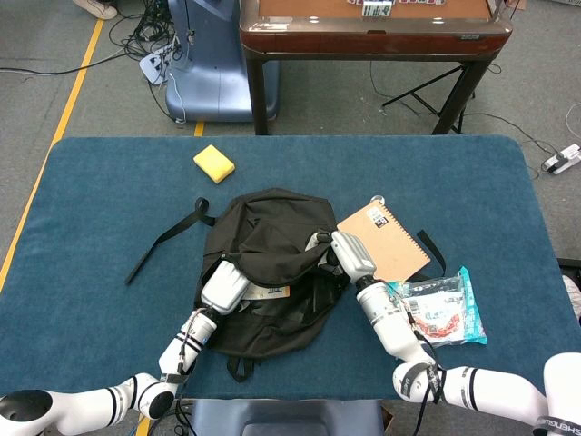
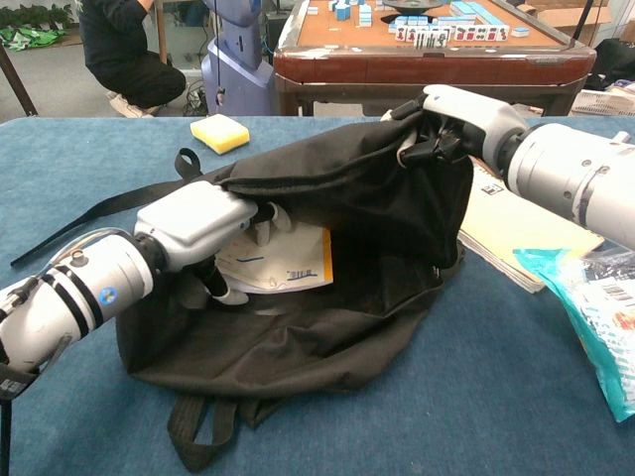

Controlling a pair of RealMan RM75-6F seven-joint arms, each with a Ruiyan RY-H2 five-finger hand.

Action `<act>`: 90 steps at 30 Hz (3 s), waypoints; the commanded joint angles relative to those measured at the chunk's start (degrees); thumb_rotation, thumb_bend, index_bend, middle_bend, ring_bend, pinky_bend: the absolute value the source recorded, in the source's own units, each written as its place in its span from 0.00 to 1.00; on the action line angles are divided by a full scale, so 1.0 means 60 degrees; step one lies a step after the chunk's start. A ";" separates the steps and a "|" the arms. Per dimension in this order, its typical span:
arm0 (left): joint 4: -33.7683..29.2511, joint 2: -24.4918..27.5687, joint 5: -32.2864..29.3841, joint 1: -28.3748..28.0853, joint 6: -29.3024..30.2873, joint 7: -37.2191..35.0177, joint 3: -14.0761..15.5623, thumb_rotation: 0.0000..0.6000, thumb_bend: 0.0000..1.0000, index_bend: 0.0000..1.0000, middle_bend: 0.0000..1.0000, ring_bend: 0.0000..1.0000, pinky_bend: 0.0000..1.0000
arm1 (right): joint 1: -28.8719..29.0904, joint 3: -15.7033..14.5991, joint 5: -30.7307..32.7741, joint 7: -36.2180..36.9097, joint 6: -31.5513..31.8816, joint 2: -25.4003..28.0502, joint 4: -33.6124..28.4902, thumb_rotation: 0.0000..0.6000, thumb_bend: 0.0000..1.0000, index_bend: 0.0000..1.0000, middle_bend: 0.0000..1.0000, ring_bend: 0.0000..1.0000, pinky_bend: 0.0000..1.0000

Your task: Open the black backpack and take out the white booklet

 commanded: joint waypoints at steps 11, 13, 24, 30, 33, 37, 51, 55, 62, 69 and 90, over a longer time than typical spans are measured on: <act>0.0518 -0.0185 0.0094 0.0000 0.0391 -0.0614 -0.0048 1.00 0.32 0.41 0.44 0.36 0.36 | 0.0018 0.0250 0.0170 0.0348 -0.0155 0.0020 0.0138 1.00 0.89 0.57 0.36 0.31 0.34; 0.0542 -0.0177 0.0092 -0.0006 0.0388 -0.0667 -0.0041 1.00 0.32 0.41 0.44 0.36 0.36 | 0.0065 0.0449 0.0371 0.0538 -0.0292 0.0062 0.0194 1.00 0.89 0.57 0.36 0.31 0.34; 0.0575 -0.0165 0.0091 -0.0052 0.0383 -0.0687 0.0021 1.00 0.32 0.40 0.44 0.36 0.36 | 0.0495 0.1496 0.1520 0.1179 -0.0658 -0.0056 0.0931 1.00 0.89 0.57 0.36 0.31 0.34; 0.0749 -0.0238 0.0286 -0.0066 0.0523 -0.0987 0.0075 1.00 0.32 0.43 0.45 0.36 0.36 | 0.0728 0.1808 0.2102 0.1341 -0.0894 -0.0143 0.1262 1.00 0.89 0.57 0.36 0.31 0.34; 0.0952 -0.0305 0.0439 -0.0073 0.0625 -0.1236 0.0110 1.00 0.32 0.46 0.47 0.37 0.37 | 0.0807 0.1864 0.2297 0.1326 -0.0934 -0.0164 0.1384 1.00 0.89 0.57 0.36 0.31 0.34; 0.1237 -0.0416 0.0593 -0.0116 0.0729 -0.1468 0.0109 1.00 0.32 0.49 0.49 0.39 0.39 | 0.0874 0.1873 0.2461 0.1298 -0.0962 -0.0193 0.1470 1.00 0.89 0.57 0.35 0.31 0.34; 0.3563 -0.1279 0.1673 -0.0277 0.1903 -0.4096 0.0136 1.00 0.47 0.66 0.72 0.59 0.57 | 0.1004 0.1960 0.2781 0.1494 -0.1202 -0.0231 0.1780 1.00 0.89 0.57 0.35 0.31 0.34; 0.4210 -0.1496 0.1992 -0.0302 0.2388 -0.4912 0.0190 1.00 0.51 0.73 0.80 0.65 0.62 | 0.1035 0.2000 0.2867 0.1607 -0.1325 -0.0243 0.1893 1.00 0.89 0.57 0.35 0.31 0.34; 0.4852 -0.1668 0.2313 -0.0346 0.3189 -0.6141 0.0128 1.00 0.58 0.82 0.90 0.72 0.70 | 0.1075 0.1998 0.2889 0.1719 -0.1436 -0.0263 0.2026 1.00 0.88 0.57 0.35 0.31 0.34; 0.4377 -0.1266 0.2550 -0.0134 0.3981 -0.6891 0.0170 1.00 0.60 0.86 0.96 0.74 0.75 | 0.1063 0.1964 0.2887 0.1773 -0.1479 -0.0228 0.2056 1.00 0.88 0.57 0.35 0.31 0.34; -0.2031 0.2386 0.2175 0.1249 0.5202 -0.8140 -0.0284 1.00 0.61 0.84 0.96 0.74 0.75 | 0.0650 0.1337 0.1911 0.2108 -0.1469 -0.0248 0.1717 1.00 0.88 0.57 0.35 0.30 0.34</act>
